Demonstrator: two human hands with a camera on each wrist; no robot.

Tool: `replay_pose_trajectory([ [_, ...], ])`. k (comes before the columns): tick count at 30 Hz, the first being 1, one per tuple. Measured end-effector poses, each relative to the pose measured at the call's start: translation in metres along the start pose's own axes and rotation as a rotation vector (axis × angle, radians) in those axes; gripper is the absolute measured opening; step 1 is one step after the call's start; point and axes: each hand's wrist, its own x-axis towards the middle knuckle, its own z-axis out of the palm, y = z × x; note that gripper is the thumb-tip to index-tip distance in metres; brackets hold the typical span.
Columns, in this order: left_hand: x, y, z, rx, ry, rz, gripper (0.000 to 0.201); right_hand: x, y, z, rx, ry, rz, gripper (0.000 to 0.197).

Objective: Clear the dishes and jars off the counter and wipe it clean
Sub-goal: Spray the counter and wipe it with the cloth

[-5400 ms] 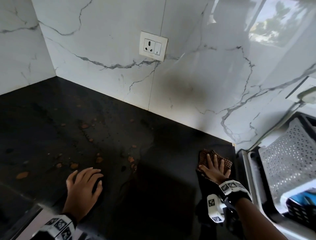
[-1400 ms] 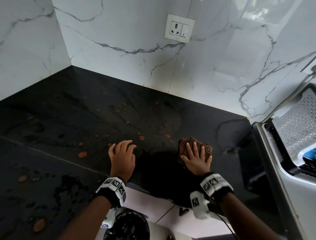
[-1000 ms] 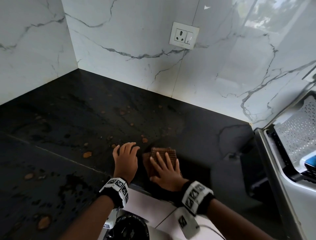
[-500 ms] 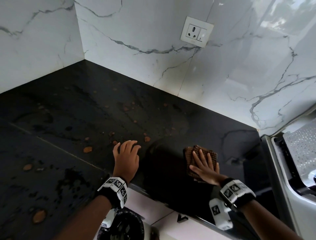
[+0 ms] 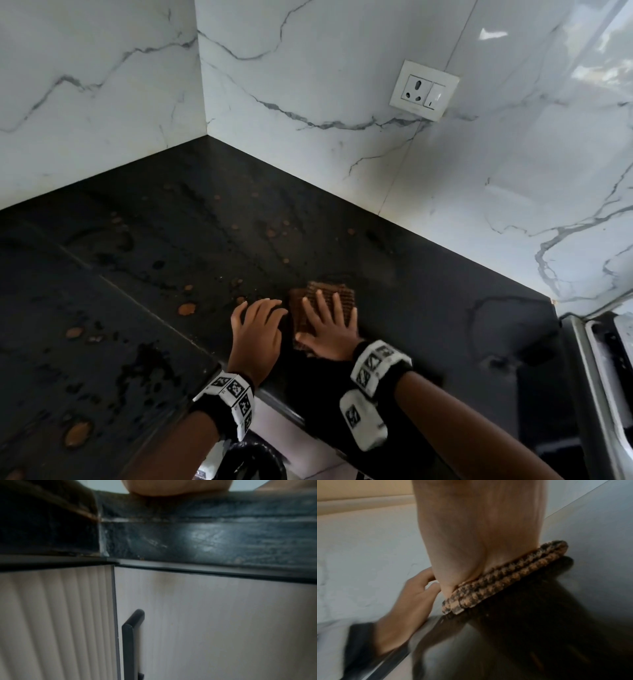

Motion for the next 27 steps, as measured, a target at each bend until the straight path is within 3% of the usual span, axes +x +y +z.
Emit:
replay_pose_trajectory([
  [3,0.000,0.001,0.000,0.015,0.005,0.028,0.034,-0.038,0.016,0.023,-0.124,-0.038,-0.185,0.073],
  [6,-0.001,0.002,0.000,0.021,0.003,0.040,0.033,-0.065,0.058,0.023,-0.151,-0.099,-0.236,0.069],
  [8,-0.001,0.003,0.000,0.031,0.002,0.020,0.034,-0.068,0.090,0.014,-0.149,-0.104,-0.183,0.068],
  [11,-0.001,0.005,-0.001,0.045,0.001,-0.006,0.034,-0.050,0.133,-0.003,-0.094,-0.058,-0.019,0.088],
  [16,-0.001,0.005,0.000,0.053,-0.021,-0.053,0.035,0.007,0.173,-0.041,0.090,0.024,0.207,0.067],
  [22,0.001,0.007,-0.001,0.067,-0.007,-0.092,0.034,0.067,0.152,-0.069,0.148,0.016,0.272,0.069],
  [27,0.001,0.008,-0.003,0.087,-0.016,-0.122,0.035,0.057,0.091,-0.052,-0.017,-0.045,-0.045,0.074],
])
